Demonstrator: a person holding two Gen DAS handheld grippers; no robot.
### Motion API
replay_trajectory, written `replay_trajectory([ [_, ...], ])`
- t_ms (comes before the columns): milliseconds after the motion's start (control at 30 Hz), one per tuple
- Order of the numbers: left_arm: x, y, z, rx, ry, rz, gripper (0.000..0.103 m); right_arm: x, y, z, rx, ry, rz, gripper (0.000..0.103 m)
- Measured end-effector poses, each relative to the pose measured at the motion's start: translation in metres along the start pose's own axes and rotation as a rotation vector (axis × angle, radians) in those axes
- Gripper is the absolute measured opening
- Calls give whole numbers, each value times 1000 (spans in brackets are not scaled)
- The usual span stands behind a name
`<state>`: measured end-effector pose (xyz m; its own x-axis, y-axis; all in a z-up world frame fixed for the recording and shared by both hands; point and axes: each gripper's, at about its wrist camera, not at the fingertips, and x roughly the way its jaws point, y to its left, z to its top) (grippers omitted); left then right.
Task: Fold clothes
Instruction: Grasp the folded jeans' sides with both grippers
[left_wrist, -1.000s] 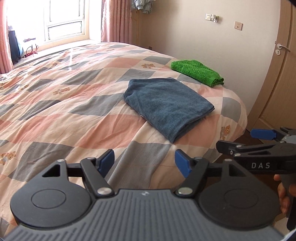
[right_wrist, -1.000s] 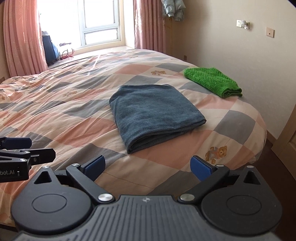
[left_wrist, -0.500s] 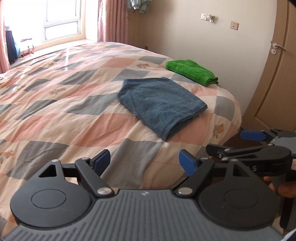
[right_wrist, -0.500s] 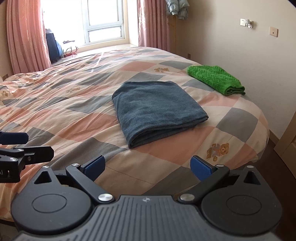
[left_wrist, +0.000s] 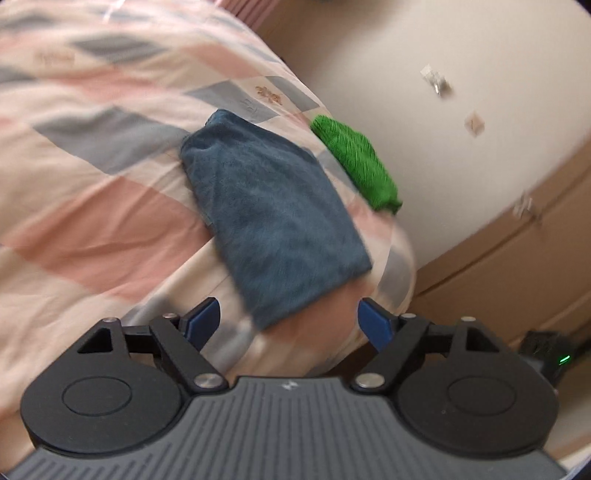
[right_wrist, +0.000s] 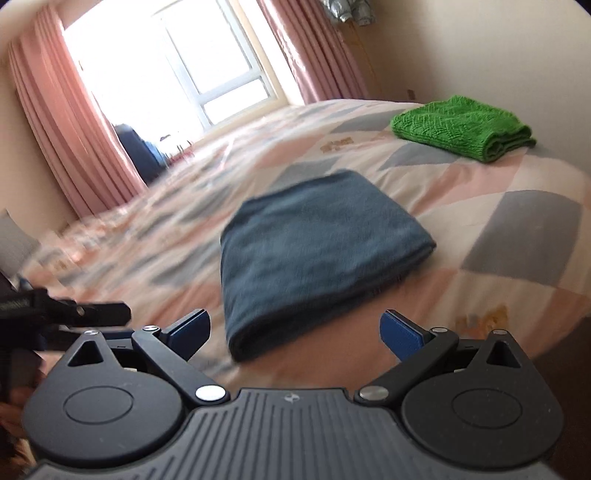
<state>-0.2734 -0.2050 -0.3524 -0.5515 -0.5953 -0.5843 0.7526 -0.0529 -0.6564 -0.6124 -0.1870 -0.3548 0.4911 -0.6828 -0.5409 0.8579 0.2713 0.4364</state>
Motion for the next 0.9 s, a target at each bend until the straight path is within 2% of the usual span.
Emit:
replay_trajectory([
  [100,39,25,25,-109,-6,-14,80,31,-42,44,26,0,60,101],
  [200,71,48,42,-186,-13,0,80,72,-84,93,21,53,138,101],
  [267,84,57,50,-220,-2,-27,80,101,-109,122,13,110,188,101],
  [367,104,64,62,-242,51,-24,80,145,-135,150,34,249,286,101],
  [433,115,68,67,-271,81,-29,80,175,-143,158,44,360,325,101],
  [567,129,76,71,-350,113,-35,78,222,-151,158,72,544,318,100],
  [633,133,79,71,-377,126,-33,74,236,-151,162,71,595,343,101],
  [667,135,80,71,-386,133,-28,68,244,-151,165,71,621,359,101],
  [700,137,82,71,-392,140,-19,63,252,-151,165,90,651,383,99],
  [733,139,83,72,-399,146,-10,62,260,-151,166,116,689,423,85],
  [767,140,84,73,-403,152,-4,61,268,-150,164,136,722,444,81],
  [800,140,84,74,-404,158,-1,61,275,-149,162,140,751,425,78],
  [900,143,85,77,-404,179,4,62,287,-148,161,156,783,440,81],
])
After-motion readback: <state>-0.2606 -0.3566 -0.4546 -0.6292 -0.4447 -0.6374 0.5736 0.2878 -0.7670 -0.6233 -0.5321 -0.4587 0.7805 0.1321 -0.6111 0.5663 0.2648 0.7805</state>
